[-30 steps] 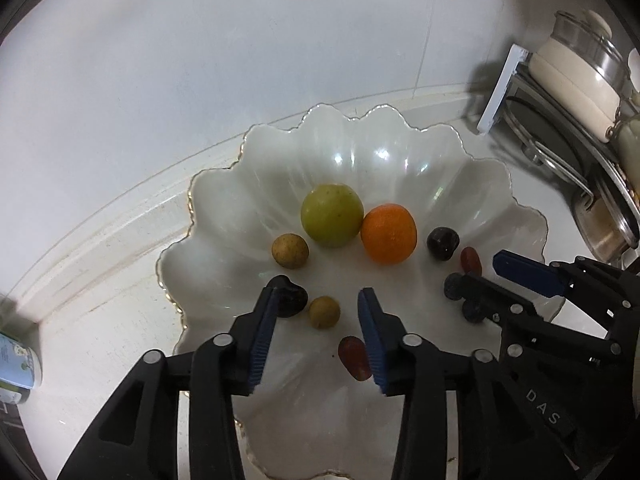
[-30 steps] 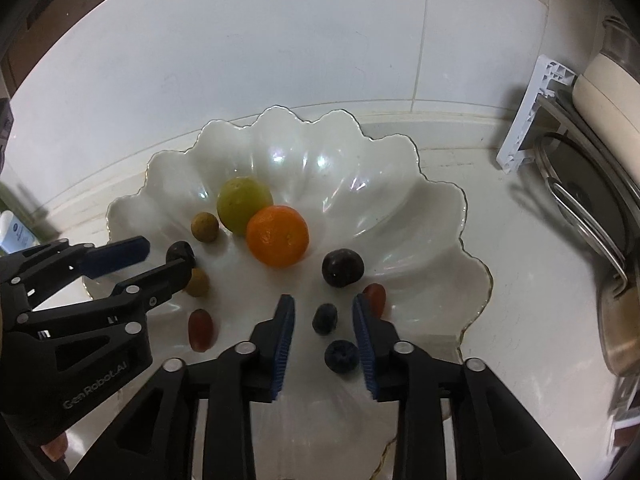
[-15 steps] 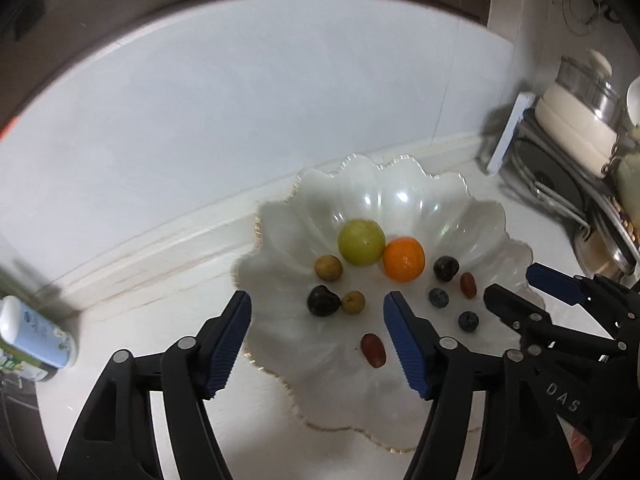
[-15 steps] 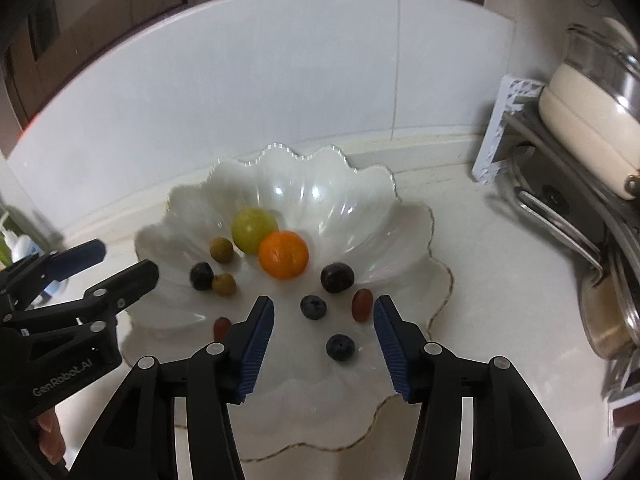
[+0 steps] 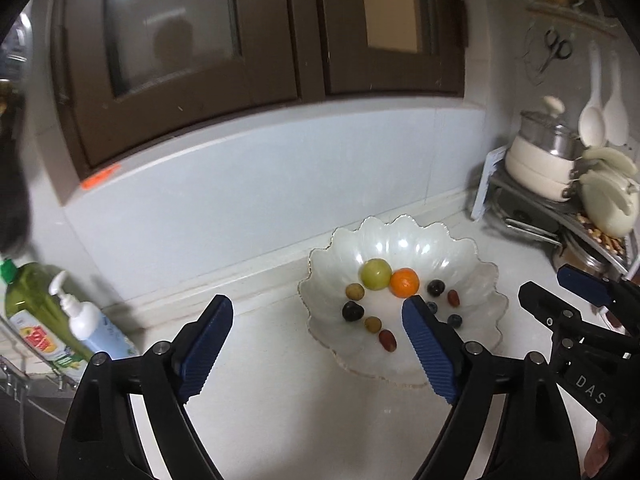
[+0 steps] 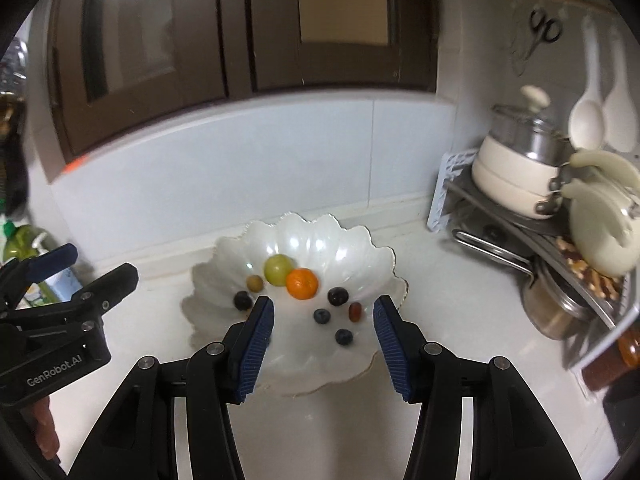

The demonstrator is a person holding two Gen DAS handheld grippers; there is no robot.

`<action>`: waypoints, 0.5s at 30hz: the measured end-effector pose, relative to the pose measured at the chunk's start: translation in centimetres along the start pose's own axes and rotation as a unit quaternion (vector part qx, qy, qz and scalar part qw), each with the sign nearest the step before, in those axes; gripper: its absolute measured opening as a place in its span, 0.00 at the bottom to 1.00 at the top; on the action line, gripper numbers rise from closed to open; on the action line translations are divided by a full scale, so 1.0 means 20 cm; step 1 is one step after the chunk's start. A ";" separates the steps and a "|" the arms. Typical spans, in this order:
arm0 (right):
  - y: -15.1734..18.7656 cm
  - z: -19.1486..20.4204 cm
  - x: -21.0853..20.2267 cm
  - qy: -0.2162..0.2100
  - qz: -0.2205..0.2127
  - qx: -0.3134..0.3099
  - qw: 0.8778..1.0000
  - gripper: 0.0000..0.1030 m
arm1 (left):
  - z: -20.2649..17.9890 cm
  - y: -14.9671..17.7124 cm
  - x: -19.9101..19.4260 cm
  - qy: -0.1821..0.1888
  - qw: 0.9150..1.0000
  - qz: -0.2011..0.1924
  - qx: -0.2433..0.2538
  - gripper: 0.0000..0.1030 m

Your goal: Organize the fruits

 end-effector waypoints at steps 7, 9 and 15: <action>0.12 0.07 -0.33 0.024 -0.055 -0.006 0.998 0.72 | 0.03 0.11 -0.33 -0.020 0.998 -0.057 0.010 0.94; 0.15 0.08 -0.42 0.040 -0.071 -0.012 0.997 0.72 | 0.04 0.15 -0.40 -0.024 0.997 -0.068 0.010 0.94; 0.26 0.09 -0.70 0.061 -0.120 -0.023 0.991 0.78 | 0.02 0.28 -0.66 -0.034 0.993 -0.112 0.004 1.00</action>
Point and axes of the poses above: each gripper's, at about its wrist camera, not at the fingertips, and x roughly the way its jaws point, z to its left, y to its underside, the point moved 3 cm from there along x, roughly the way its jaws point
